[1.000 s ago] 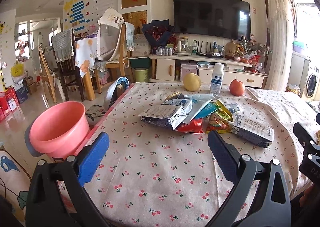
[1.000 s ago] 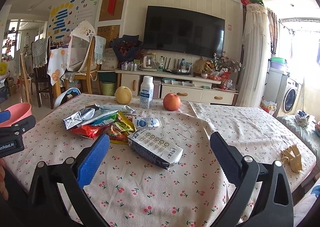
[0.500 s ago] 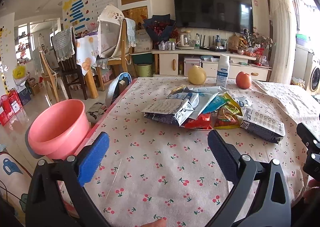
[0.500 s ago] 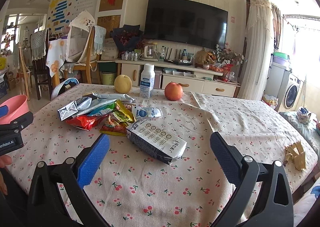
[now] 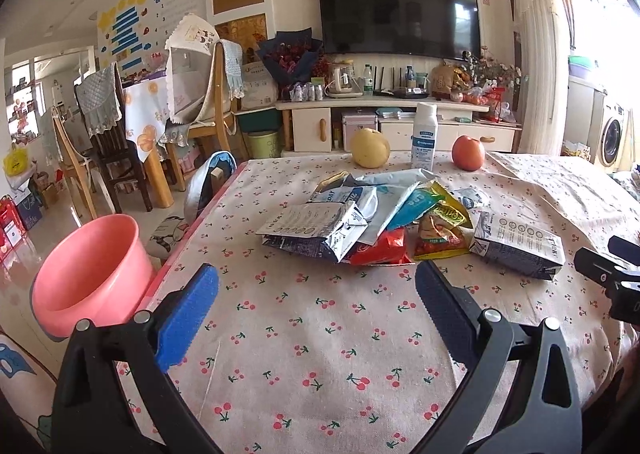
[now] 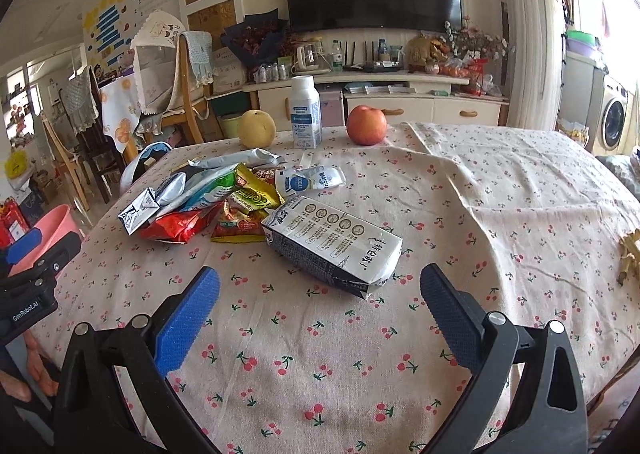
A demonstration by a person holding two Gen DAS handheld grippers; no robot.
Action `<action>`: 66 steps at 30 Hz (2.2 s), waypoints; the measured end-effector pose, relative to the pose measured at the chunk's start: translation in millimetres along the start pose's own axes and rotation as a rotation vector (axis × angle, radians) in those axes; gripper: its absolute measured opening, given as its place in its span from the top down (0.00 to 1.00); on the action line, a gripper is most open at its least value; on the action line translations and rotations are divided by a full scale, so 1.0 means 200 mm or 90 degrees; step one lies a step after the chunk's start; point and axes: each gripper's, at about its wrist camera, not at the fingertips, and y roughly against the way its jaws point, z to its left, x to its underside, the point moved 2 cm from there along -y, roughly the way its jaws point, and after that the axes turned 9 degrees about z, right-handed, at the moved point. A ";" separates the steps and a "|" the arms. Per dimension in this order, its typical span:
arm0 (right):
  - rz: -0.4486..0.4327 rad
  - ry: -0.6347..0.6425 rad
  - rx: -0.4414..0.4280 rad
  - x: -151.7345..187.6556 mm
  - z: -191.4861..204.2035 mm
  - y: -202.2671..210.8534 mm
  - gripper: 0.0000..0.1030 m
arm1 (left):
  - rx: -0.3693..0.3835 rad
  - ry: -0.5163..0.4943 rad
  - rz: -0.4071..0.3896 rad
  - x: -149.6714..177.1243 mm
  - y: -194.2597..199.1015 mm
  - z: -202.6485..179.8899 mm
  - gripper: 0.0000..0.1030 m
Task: Collect trash
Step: 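Lower the left tool onto the white printed carton and close its fingers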
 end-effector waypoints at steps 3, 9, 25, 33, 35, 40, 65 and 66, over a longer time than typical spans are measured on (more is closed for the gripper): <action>0.015 -0.004 -0.015 -0.03 -0.03 -0.02 0.04 | 0.019 0.043 0.051 -0.04 -0.08 0.09 0.04; 0.034 0.013 -0.025 -0.12 -0.05 -0.08 0.04 | 0.147 0.272 0.170 -0.06 -0.29 0.36 0.04; 0.063 0.095 -0.057 -0.33 0.02 -0.37 0.04 | 0.219 0.408 0.245 -0.24 -0.70 0.34 0.05; 0.081 0.122 -0.085 -0.41 0.08 -0.50 0.04 | 0.167 0.339 0.290 -0.28 -0.86 0.18 0.07; 0.088 0.125 -0.091 -0.41 0.09 -0.53 0.04 | 0.158 0.326 0.283 -0.27 -0.87 0.15 0.11; 0.099 0.125 -0.091 -0.42 0.08 -0.57 0.04 | 0.135 0.302 0.270 -0.29 -0.85 0.15 0.30; 0.165 0.094 -0.105 -0.39 0.00 -0.66 0.04 | 0.156 0.232 0.224 -0.23 -0.61 0.19 0.39; 0.162 0.095 -0.107 -0.39 0.00 -0.65 0.04 | 0.156 0.232 0.222 -0.23 -0.61 0.20 0.39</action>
